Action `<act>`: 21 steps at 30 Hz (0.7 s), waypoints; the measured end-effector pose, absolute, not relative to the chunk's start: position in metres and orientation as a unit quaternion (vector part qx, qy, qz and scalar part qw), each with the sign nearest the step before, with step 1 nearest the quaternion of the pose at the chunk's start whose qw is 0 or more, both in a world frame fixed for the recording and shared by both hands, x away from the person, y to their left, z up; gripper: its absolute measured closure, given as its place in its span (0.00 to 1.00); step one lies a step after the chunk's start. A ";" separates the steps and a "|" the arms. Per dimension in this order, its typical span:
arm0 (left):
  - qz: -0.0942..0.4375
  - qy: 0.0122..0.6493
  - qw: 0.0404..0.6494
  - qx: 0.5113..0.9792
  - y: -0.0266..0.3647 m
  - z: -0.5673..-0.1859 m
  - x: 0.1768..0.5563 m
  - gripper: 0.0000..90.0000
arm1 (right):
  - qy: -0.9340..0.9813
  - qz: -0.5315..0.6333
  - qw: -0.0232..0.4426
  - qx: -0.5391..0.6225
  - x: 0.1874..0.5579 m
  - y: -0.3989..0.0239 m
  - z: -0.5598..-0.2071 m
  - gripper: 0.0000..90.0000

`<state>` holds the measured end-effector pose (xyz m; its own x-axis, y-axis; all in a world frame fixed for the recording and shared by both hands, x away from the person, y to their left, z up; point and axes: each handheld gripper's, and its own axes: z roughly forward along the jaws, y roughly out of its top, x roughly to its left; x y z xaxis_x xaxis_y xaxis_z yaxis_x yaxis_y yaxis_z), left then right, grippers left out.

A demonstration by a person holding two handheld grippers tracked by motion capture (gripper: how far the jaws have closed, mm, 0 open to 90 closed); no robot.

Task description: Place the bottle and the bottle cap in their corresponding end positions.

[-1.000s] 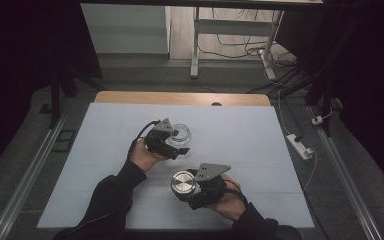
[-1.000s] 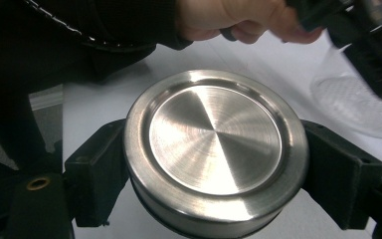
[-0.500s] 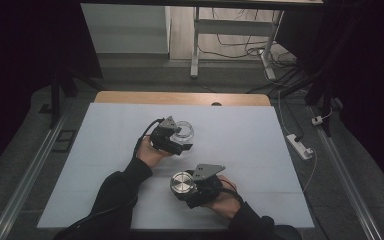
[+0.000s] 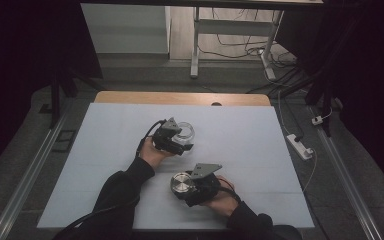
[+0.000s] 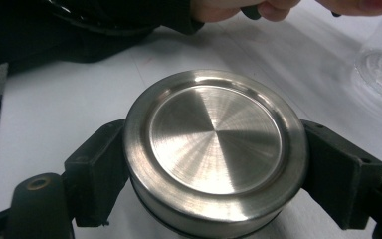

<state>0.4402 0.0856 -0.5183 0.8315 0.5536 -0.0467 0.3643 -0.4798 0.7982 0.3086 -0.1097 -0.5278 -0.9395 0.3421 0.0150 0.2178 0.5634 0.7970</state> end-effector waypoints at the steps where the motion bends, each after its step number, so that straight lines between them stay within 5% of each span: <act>1: 0.109 0.270 0.432 0.854 0.086 -0.519 0.440 0.17 | 0.882 0.437 0.071 0.160 0.309 -0.109 -0.529 0.20; 21: 0.115 0.270 0.428 0.855 0.088 -0.527 0.440 0.17 | 0.906 0.383 0.075 0.162 0.315 -0.103 -0.540 0.19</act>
